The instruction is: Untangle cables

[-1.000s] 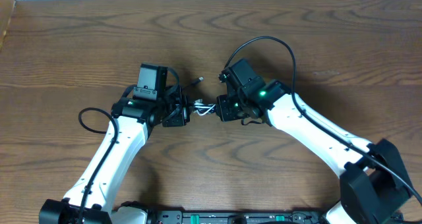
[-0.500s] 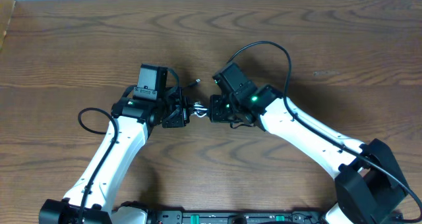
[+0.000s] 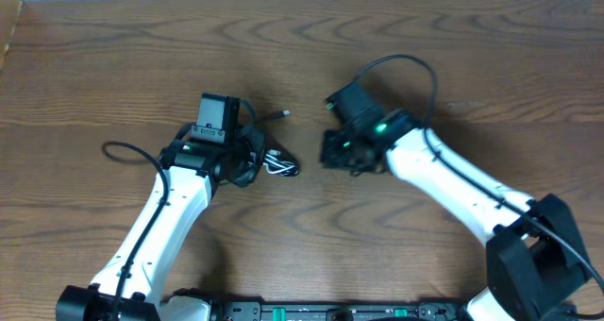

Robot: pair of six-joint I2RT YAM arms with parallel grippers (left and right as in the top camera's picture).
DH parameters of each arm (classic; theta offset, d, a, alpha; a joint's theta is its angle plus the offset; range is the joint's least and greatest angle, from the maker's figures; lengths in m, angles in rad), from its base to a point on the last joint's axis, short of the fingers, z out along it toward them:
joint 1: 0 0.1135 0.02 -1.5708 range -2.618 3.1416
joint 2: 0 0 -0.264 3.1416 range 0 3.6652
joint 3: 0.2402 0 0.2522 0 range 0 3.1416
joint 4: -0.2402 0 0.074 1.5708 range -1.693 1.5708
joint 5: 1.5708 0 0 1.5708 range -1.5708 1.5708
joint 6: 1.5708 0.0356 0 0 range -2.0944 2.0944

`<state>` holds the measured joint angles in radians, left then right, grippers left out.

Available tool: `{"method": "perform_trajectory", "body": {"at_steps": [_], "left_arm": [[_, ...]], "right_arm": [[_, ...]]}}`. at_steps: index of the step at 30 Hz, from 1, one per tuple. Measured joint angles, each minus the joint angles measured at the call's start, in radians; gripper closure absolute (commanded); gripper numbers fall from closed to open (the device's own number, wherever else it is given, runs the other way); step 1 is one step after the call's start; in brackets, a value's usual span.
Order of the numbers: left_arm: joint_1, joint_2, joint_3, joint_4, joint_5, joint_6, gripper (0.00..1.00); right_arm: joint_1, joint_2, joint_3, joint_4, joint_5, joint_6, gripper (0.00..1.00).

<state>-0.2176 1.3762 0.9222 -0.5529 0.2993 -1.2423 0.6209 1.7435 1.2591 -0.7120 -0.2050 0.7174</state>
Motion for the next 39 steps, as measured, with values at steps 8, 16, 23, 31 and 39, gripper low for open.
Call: {"method": "perform_trajectory", "body": {"at_steps": [8,16,23,31,39], "left_arm": [[-0.019,0.000,0.048,-0.111,-0.168,0.519,0.93],[-0.236,0.015,0.072,-0.131,-0.440,0.673,0.93],[-0.402,0.197,0.078,-0.045,-0.519,0.677,0.91],[-0.501,0.296,0.078,0.116,-0.478,0.666,0.74],[-0.519,0.219,0.082,0.184,-0.392,0.658,0.33]], "right_arm": [[-0.234,-0.057,0.000,-0.084,0.018,-0.133,0.55],[-0.412,-0.155,0.000,-0.130,0.020,-0.222,0.54],[-0.520,-0.169,0.000,-0.209,0.019,-0.310,0.53],[-0.641,-0.217,0.000,-0.242,0.021,-0.373,0.49],[-0.661,-0.246,0.000,-0.240,0.020,-0.396,0.41]]}}
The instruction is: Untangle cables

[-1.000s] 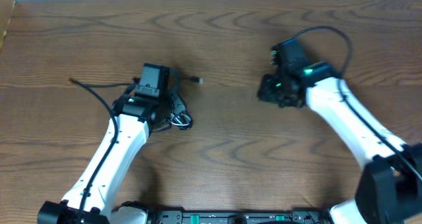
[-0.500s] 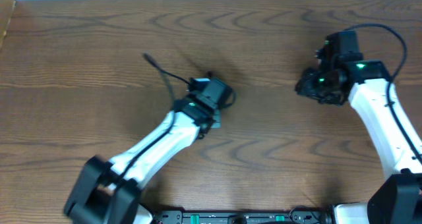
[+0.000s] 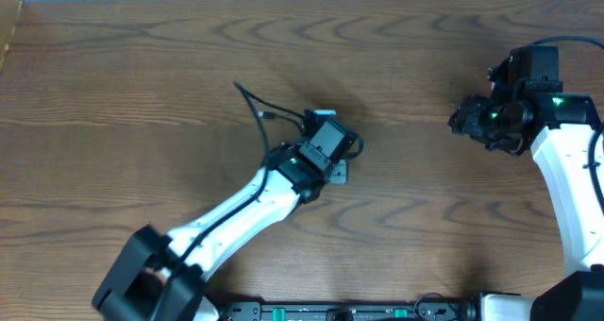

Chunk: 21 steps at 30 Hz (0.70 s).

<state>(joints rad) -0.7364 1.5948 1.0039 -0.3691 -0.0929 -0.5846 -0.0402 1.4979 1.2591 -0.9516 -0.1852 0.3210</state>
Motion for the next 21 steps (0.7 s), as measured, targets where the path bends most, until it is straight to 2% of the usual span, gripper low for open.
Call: {"method": "perform_trajectory", "body": {"at_steps": [7,12,16,21], "left_arm": [[0.007,-0.196,0.018,-0.004,0.063,0.005,0.32],[0.092,-0.296,0.029,-0.174,0.074,0.005,0.36],[0.212,-0.282,0.029,-0.303,0.080,0.009,0.40],[0.306,-0.198,0.029,-0.321,0.133,0.076,0.42]], "right_arm": [[0.003,0.000,0.000,0.002,-0.019,0.000,0.41],[0.035,0.000,0.000,0.008,-0.036,0.000,0.42],[0.079,0.000,0.000,0.028,-0.045,-0.001,0.42],[0.121,0.000,0.000,0.037,-0.047,-0.001,0.41]]}}
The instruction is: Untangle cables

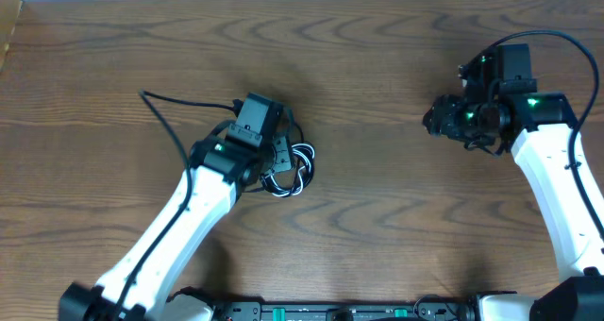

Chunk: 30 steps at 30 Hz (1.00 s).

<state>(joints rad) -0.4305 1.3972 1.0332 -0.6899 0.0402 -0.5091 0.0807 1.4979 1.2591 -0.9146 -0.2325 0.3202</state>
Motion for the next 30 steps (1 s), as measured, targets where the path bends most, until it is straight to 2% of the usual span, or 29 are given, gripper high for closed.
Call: {"method": "perform_trajectory", "body": {"at_steps": [4,11,17,21,30], "left_arm": [[0.031,0.103,0.000,-0.002,0.042,0.087,0.51],[0.104,0.250,0.000,0.031,0.093,0.195,0.51],[0.177,0.360,0.000,0.091,0.154,0.278,0.60],[0.208,0.389,0.000,0.098,0.196,0.306,0.66],[0.254,0.392,0.000,0.095,0.332,0.370,0.67]], "right_arm": [[0.008,0.000,0.000,-0.002,-0.002,-0.003,0.42],[0.008,0.000,0.000,-0.032,-0.002,-0.023,0.42],[0.008,0.000,0.000,-0.038,-0.002,-0.032,0.42],[0.008,0.000,0.000,-0.043,-0.002,-0.041,0.41],[0.008,0.000,0.000,-0.043,-0.002,-0.047,0.42]]}}
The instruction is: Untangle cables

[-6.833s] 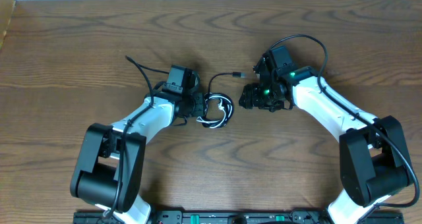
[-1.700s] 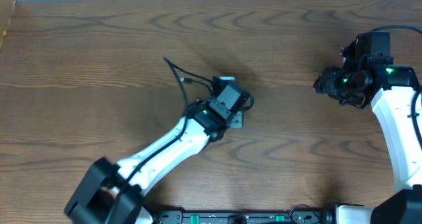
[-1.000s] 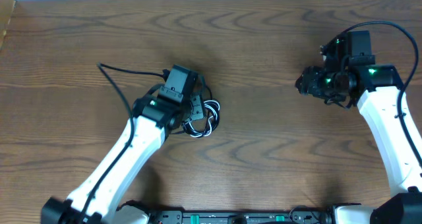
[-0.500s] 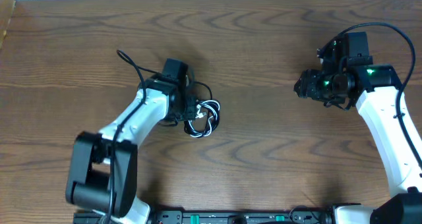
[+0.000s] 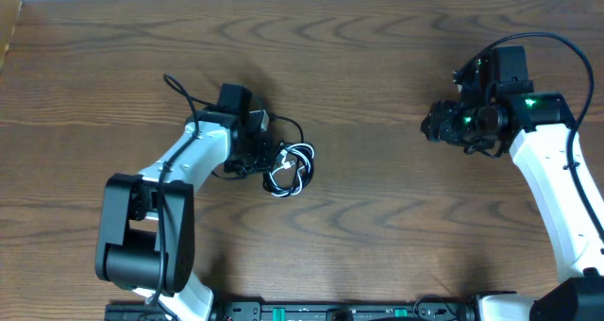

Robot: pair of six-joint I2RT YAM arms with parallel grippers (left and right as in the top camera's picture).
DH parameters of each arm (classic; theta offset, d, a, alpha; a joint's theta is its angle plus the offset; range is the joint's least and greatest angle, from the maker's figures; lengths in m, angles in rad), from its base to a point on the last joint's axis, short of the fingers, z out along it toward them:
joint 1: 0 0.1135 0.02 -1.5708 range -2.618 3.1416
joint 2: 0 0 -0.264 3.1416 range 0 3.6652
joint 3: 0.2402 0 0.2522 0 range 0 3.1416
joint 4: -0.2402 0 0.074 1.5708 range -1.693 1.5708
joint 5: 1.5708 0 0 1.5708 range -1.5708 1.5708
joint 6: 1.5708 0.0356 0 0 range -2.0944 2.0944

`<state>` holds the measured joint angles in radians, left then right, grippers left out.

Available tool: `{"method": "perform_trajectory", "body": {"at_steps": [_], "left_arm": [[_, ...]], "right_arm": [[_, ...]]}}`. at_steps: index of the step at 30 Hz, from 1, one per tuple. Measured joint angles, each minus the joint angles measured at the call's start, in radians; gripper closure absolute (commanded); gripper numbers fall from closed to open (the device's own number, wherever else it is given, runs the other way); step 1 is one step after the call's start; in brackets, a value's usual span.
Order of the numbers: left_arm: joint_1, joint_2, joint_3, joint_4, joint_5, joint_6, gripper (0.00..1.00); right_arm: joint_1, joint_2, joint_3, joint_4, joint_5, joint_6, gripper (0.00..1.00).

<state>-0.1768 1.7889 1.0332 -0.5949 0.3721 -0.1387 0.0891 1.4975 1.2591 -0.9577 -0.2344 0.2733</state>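
Note:
A small tangle of white and black cables (image 5: 291,166) lies on the wooden table (image 5: 377,255) left of centre, and a thin black loop (image 5: 294,129) rises from it toward the back. My left gripper (image 5: 264,158) sits at the tangle's left edge, touching or nearly touching it. The dark wrist hides its fingers, so the jaw state is unclear. My right gripper (image 5: 434,125) hovers far off at the right, well apart from the cables, with nothing visible in it. Its jaws are too dark to read.
The left arm's own black lead (image 5: 179,87) arcs off behind its wrist. The right arm's lead (image 5: 557,47) loops over its wrist at the far right. A pale wall edge runs along the back of the table.
The left arm has swung so that its wrist now sits further left and back, with the fingers still at the tangle's left edge. The tangle and the right gripper have hardly moved.
First both grippers were close together at the tangle near the table's middle. Then the right gripper was far out at the right and the left gripper further right, over the cables. Later the left gripper and tangle were back left of centre, where they remain.

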Motion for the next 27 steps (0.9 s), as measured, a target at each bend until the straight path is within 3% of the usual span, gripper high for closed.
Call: {"method": "perform_trajectory", "body": {"at_steps": [11,15,20,27], "left_arm": [[0.083,0.001,0.000,-0.010,0.059,0.036,0.69],[0.076,0.016,0.000,-0.006,0.059,0.039,0.75],[0.075,0.058,0.001,0.004,0.090,0.041,0.91],[0.077,0.072,0.012,0.000,0.108,0.006,0.93]], "right_arm": [[0.000,0.000,0.000,0.005,0.000,0.000,0.41],[0.000,0.000,0.000,0.005,0.000,0.000,0.42],[0.000,0.000,0.000,0.005,0.000,0.000,0.42],[0.000,0.000,0.000,0.005,-0.001,0.000,0.42]]}}
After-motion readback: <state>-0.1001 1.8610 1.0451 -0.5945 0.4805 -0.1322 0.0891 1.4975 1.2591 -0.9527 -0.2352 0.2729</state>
